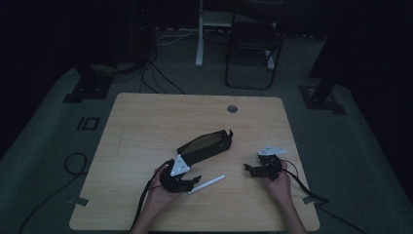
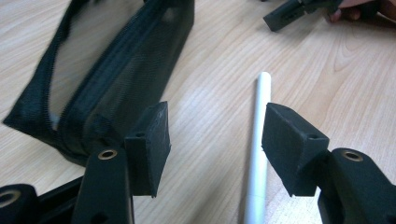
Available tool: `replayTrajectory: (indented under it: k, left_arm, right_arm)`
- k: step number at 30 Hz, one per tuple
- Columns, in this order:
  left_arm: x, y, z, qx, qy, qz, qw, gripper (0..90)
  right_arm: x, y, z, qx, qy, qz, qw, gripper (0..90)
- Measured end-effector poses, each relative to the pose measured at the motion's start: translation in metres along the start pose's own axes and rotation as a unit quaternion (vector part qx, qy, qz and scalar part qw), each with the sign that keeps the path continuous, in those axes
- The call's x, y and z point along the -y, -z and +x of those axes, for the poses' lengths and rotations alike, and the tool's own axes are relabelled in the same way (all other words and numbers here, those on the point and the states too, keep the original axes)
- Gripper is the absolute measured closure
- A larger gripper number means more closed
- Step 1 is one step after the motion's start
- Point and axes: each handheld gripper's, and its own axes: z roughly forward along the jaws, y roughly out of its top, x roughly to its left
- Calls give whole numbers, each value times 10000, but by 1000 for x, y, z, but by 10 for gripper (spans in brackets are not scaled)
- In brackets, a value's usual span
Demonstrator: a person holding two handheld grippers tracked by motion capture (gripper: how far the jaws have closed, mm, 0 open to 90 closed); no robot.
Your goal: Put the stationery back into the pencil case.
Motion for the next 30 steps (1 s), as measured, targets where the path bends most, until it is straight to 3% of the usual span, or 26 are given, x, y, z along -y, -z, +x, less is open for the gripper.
replayTrajectory:
  k: [9,12,21,24,30]
  left_arm:
    - [8,-17,-12,285,-61,354,9989,405]
    - [10,-23,-13,459,47,486,9978,400]
    - [19,-32,-18,389,-85,760,9963,399]
    - [21,-31,-17,386,-73,724,9966,409]
    - [27,-24,-19,331,-257,767,9962,399]
  right_arm:
    - [0,0,0,2,-1,-1,10000,192]
    - [0,0,0,1,0,0,10000,192]
    - [0,0,0,1,1,0,10000,192]
    - [0,0,0,1,1,-1,10000,192]
    - [0,0,0,2,1,-1,10000,192]
